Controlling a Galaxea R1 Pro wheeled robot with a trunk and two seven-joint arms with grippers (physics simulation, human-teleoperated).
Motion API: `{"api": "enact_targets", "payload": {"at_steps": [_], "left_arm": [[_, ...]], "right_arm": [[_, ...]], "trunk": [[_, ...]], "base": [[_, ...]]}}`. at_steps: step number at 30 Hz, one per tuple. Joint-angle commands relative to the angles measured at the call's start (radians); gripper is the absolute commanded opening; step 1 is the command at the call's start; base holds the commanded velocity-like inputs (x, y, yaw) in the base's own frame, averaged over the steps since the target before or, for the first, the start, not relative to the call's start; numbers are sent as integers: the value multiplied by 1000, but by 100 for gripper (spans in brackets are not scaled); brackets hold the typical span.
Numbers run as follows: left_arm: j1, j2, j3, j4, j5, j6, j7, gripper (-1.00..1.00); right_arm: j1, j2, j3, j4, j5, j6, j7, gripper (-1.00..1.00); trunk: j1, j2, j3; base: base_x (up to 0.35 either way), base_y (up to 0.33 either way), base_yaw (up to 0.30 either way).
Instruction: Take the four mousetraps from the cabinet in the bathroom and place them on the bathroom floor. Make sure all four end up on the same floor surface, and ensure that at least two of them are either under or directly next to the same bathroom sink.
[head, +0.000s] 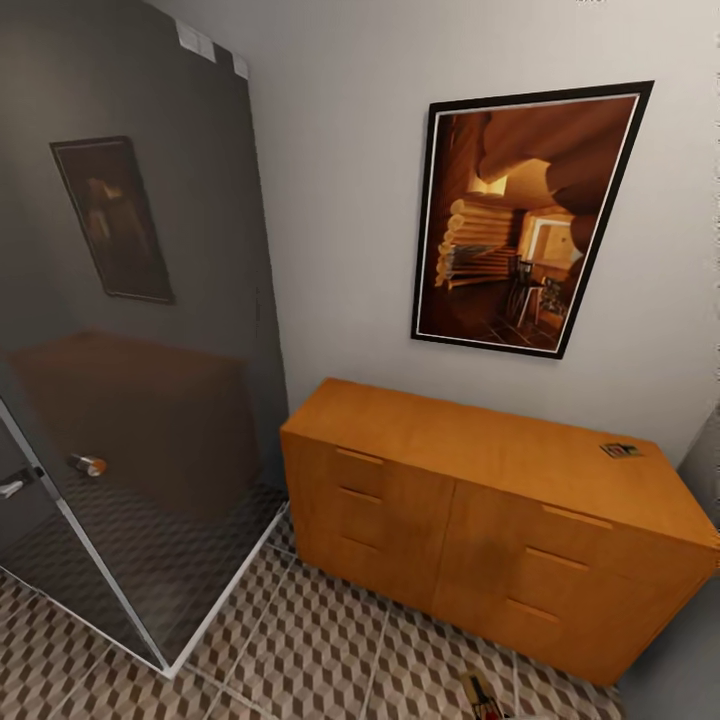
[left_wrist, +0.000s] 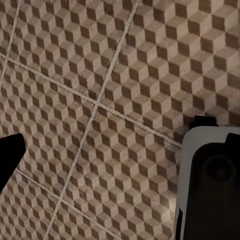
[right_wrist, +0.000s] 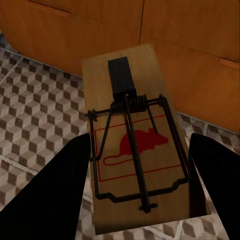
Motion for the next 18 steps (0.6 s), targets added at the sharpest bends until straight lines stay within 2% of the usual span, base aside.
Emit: {"api": "enact_targets", "payload": {"at_steps": [1, 18], "left_arm": [[-1, 0, -6, 3, 4, -4, 1, 100], [-1, 0, -6, 3, 4, -4, 1, 100]], "right_arm": [[-1, 0, 8, 1, -10, -3, 2, -100], [-1, 1, 8, 1, -10, -3, 2, -100]], "trunk": [[1, -2, -2], [1, -2, 0]], "base": [[0, 0, -115], [0, 0, -168]]}}
